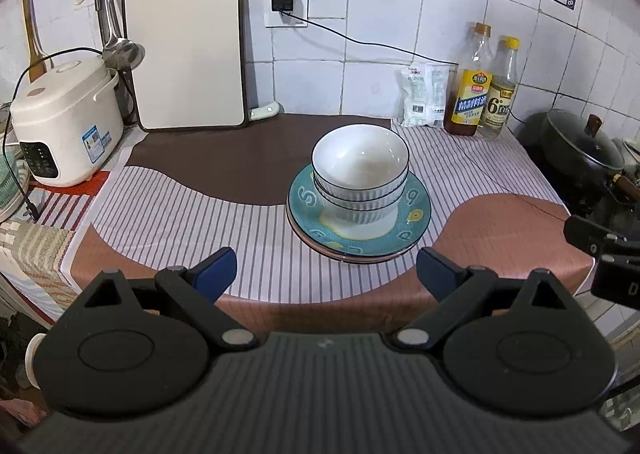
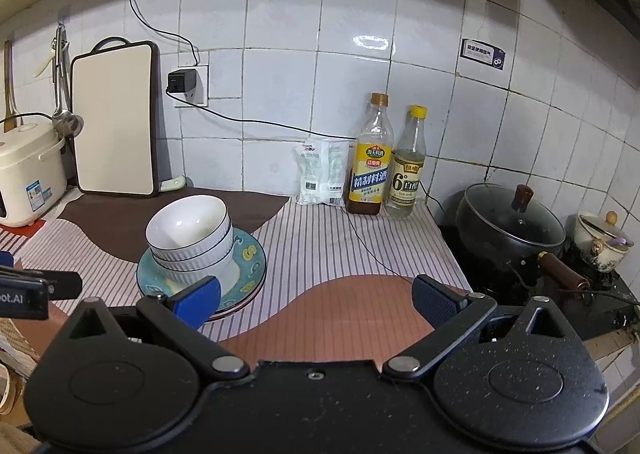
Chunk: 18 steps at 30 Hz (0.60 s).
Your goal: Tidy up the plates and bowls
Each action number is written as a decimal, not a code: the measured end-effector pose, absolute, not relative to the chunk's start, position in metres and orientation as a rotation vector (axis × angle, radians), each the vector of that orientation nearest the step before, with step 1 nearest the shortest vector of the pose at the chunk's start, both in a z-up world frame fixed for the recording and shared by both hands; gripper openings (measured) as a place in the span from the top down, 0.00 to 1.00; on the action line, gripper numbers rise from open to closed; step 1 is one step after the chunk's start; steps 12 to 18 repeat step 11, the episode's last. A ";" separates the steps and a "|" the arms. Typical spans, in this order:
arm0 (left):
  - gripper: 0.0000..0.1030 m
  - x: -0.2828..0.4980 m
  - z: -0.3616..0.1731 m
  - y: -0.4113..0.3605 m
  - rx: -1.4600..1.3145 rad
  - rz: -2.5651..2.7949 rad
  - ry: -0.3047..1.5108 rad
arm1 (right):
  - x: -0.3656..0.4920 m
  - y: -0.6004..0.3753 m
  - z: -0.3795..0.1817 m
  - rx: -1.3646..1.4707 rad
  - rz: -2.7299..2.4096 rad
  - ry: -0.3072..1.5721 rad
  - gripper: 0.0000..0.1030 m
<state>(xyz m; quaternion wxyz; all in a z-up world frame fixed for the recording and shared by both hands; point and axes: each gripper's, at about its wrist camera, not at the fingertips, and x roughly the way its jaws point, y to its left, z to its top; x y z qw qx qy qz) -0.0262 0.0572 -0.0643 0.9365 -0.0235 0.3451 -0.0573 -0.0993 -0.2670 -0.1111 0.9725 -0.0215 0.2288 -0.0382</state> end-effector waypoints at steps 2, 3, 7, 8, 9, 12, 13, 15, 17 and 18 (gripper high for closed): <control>0.05 -0.026 -0.064 0.057 -0.047 -0.112 0.703 | -0.099 -0.267 -0.111 -0.038 -0.078 0.464 0.00; 0.05 -0.025 -0.064 0.057 -0.047 -0.111 0.702 | -0.098 -0.267 -0.111 -0.036 -0.078 0.466 0.00; 0.05 -0.025 -0.063 0.057 -0.047 -0.108 0.699 | -0.097 -0.269 -0.113 -0.030 -0.079 0.472 0.00; 0.05 -0.026 -0.063 0.057 -0.046 -0.108 0.698 | -0.097 -0.269 -0.114 -0.030 -0.079 0.472 0.00; 0.05 -0.026 -0.062 0.057 -0.046 -0.107 0.697 | -0.097 -0.269 -0.114 -0.030 -0.078 0.473 0.00; 0.05 -0.027 -0.062 0.056 -0.048 -0.107 0.698 | -0.097 -0.268 -0.114 -0.031 -0.078 0.472 0.00; 0.05 -0.027 -0.062 0.056 -0.048 -0.107 0.698 | -0.097 -0.268 -0.114 -0.031 -0.078 0.472 0.00; 0.05 -0.027 -0.062 0.056 -0.048 -0.107 0.698 | -0.097 -0.268 -0.114 -0.031 -0.078 0.472 0.00; 0.05 -0.027 -0.062 0.056 -0.048 -0.107 0.698 | -0.097 -0.268 -0.114 -0.031 -0.078 0.472 0.00; 0.05 -0.027 -0.062 0.056 -0.048 -0.107 0.698 | -0.097 -0.268 -0.114 -0.031 -0.078 0.472 0.00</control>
